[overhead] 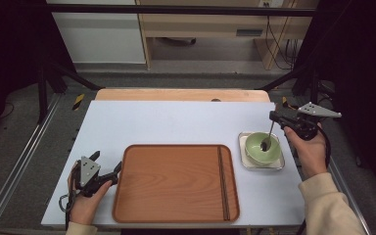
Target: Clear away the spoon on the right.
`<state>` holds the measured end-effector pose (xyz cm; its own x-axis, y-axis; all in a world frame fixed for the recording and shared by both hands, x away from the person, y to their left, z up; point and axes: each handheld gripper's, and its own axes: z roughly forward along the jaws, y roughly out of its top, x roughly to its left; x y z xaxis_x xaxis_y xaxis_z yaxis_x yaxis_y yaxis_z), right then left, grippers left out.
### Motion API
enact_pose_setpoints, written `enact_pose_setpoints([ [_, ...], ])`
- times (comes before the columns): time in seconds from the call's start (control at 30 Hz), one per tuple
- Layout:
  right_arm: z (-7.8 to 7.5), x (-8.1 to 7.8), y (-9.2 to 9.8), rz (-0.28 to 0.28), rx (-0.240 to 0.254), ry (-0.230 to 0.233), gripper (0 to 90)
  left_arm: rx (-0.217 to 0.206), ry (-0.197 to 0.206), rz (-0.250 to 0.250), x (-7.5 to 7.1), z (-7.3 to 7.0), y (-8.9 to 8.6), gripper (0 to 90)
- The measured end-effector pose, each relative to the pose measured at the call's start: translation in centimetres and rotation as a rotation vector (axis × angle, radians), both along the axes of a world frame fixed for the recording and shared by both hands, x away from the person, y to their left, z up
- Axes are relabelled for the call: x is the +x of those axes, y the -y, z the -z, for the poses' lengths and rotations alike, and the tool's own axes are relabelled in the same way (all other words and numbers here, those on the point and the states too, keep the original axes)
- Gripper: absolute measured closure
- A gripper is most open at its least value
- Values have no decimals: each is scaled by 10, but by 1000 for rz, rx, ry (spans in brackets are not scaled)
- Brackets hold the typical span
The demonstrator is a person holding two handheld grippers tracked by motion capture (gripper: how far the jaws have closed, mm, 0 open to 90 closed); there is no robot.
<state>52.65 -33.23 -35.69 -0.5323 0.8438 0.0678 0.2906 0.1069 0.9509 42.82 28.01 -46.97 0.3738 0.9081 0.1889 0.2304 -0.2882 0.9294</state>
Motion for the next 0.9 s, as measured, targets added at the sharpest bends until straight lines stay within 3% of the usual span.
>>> enact_pose_setpoints([
  [0.13, -20, -11, -9, -24, 10, 43, 894, -3, -3, 1, 1, 1, 0, 155],
  [0.3, -37, -26, -33, -100, -1, 82, 894, -17, -1, -1, 2, 2, -3, 148],
  [0.43, -40, -37, -61, -171, -4, 71, 894, -35, -1, -3, 3, 2, -6, 135],
  [0.7, -15, -50, -116, -321, 14, 1, 894, -40, -1, -4, 4, 3, -7, 135],
  [0.9, 12, -58, -143, -396, 35, -70, 893, -35, -5, -3, 4, 3, -7, 135],
])
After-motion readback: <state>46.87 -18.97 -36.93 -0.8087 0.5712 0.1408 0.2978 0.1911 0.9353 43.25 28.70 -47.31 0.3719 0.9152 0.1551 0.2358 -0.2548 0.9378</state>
